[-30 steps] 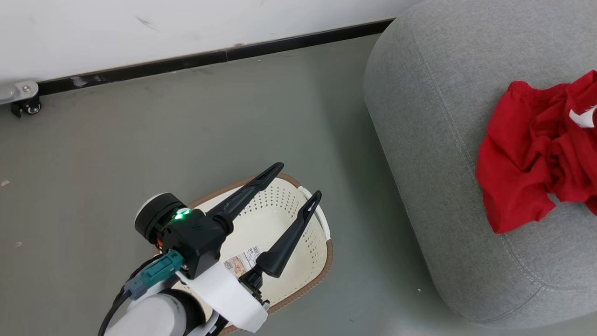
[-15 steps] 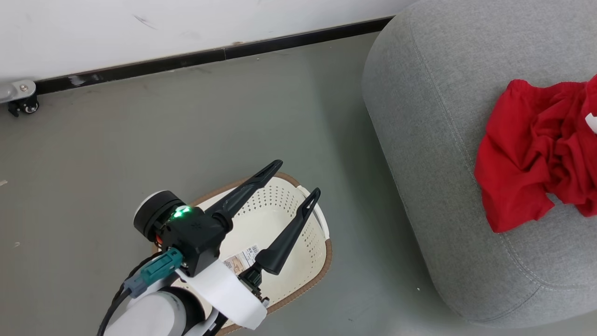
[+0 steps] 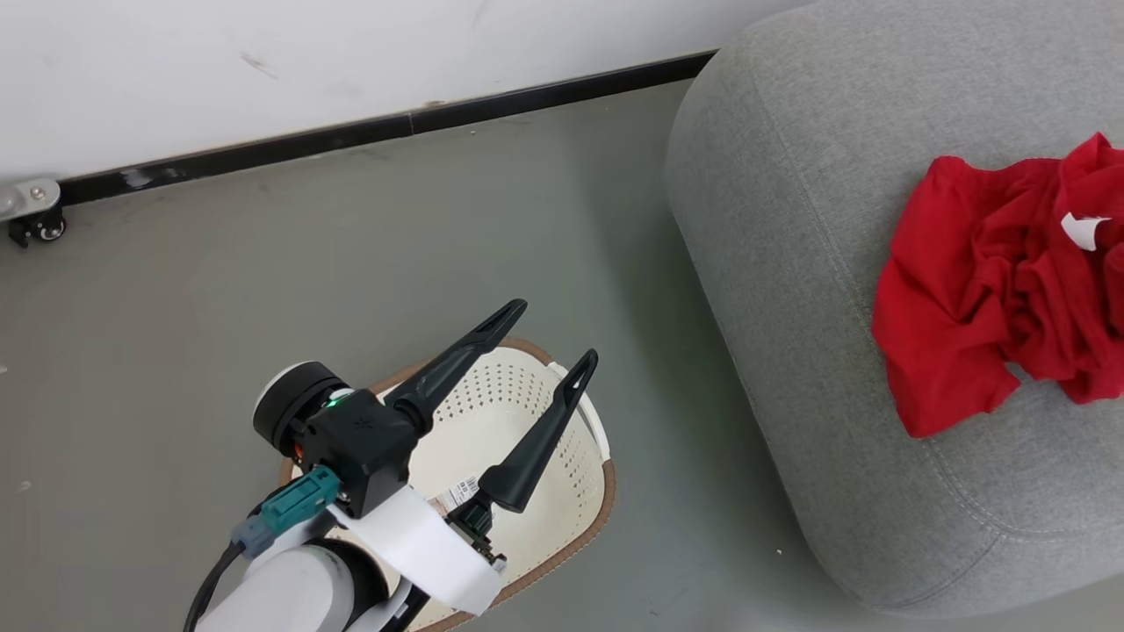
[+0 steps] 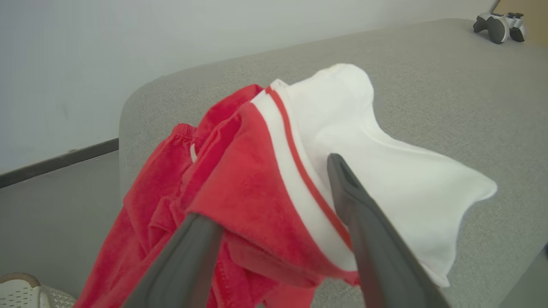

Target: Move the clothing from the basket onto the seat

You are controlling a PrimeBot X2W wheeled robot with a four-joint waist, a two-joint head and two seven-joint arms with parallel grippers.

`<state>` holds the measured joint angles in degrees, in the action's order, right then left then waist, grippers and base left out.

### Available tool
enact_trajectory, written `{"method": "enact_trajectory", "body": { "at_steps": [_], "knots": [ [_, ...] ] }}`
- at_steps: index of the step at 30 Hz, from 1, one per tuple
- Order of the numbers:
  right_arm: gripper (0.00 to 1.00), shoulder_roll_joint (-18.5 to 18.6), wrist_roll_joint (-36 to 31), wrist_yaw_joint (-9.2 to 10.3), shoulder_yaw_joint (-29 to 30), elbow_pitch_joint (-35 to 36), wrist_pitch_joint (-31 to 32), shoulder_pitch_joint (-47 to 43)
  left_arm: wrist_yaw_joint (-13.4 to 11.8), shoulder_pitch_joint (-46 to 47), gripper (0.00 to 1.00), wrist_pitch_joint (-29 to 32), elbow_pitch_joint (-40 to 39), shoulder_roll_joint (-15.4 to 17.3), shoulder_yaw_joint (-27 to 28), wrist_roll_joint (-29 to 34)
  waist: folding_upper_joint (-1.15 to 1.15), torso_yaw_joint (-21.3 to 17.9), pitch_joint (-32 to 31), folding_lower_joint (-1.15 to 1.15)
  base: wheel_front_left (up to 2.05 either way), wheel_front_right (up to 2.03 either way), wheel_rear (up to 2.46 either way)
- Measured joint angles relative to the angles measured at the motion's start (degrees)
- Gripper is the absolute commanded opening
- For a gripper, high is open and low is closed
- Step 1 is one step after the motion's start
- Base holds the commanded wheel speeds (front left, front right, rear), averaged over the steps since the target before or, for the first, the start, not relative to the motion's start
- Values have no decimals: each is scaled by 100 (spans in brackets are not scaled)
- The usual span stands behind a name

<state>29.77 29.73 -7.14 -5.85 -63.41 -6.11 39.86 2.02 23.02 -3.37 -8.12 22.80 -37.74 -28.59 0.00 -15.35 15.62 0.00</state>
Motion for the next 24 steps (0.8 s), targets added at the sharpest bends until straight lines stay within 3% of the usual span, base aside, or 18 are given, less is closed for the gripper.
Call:
{"method": "enact_trajectory", "body": {
  "at_steps": [24],
  "knots": [
    [100,253,290,0,-753,1330,370,-658,-64,-343,100,-482,474,-13,223,-157,0,-559,-547,0,0,0,0]
  ]
}}
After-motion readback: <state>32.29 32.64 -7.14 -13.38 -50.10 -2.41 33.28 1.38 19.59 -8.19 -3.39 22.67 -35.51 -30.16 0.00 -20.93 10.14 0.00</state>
